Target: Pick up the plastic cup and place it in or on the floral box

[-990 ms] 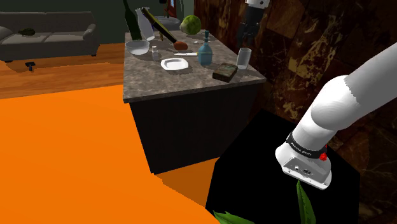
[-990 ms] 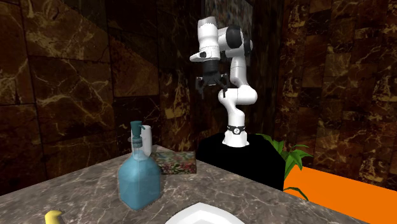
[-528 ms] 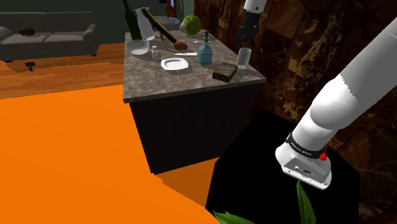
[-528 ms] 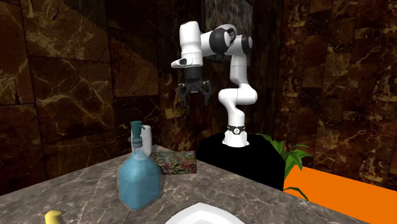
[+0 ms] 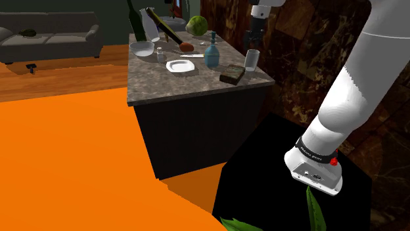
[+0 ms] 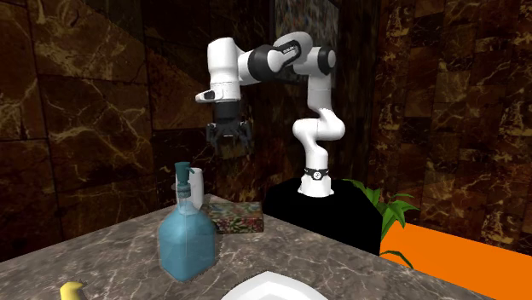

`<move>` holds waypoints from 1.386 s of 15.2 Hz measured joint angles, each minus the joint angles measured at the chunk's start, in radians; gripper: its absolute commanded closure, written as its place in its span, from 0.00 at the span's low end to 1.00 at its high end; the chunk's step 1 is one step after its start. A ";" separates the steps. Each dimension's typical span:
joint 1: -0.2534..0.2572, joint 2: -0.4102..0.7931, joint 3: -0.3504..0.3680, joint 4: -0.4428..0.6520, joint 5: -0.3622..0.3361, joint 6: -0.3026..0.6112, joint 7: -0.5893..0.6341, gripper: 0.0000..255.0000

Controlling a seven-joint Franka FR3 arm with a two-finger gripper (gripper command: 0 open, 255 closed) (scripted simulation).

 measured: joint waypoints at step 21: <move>-0.122 0.349 -0.009 0.256 0.126 0.038 -0.117 0.00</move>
